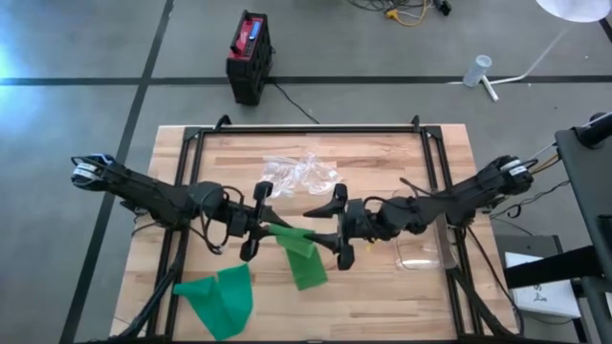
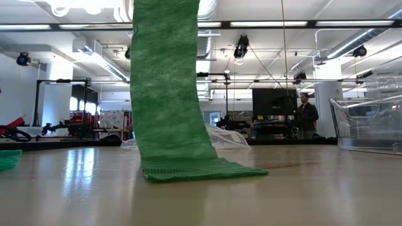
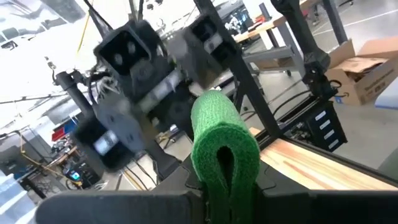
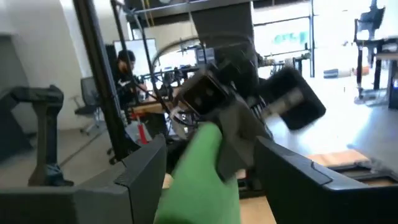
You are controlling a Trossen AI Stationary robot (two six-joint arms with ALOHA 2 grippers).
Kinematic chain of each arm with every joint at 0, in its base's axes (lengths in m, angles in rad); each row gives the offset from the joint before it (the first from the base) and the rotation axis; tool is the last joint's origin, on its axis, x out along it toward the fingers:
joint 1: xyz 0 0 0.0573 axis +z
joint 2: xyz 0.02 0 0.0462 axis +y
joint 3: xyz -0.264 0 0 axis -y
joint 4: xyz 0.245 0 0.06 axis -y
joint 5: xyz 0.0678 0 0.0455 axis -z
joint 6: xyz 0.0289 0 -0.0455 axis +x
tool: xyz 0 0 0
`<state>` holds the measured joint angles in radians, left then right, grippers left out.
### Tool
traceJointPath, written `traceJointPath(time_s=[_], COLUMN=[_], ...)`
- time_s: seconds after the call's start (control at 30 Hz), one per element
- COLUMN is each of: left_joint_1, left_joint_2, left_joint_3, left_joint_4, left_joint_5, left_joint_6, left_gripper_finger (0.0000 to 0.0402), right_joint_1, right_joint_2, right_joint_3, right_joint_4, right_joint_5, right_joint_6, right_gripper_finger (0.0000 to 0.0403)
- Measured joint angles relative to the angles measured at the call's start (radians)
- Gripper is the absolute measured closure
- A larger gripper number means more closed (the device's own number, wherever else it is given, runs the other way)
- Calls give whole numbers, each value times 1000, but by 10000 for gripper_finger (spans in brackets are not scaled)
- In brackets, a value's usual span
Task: Roll bandage
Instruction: Roll the green bandage
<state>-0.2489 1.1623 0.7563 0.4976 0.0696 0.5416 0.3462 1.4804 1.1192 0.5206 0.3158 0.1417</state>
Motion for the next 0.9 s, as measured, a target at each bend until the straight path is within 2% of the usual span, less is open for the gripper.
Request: traceJointPath(time_s=[0.37,0.5,0.9], left_joint_1=[2,2,8], left_joint_2=[-13,-13,-13], left_joint_3=[0,0,0], left_joint_4=[0,2,2], left_joint_5=[-15,-56,-90], left_joint_6=[26,37,119], left_gripper_finger=[373,371,369], right_joint_1=[1,1,0], right_joint_2=[9,9,16], right_joint_3=[-102,-105,-101], right_joint_4=[167,165,157], right_joint_5=[0,0,2], right_joint_6=[198,258,334], right_gripper_finger=[189,195,200])
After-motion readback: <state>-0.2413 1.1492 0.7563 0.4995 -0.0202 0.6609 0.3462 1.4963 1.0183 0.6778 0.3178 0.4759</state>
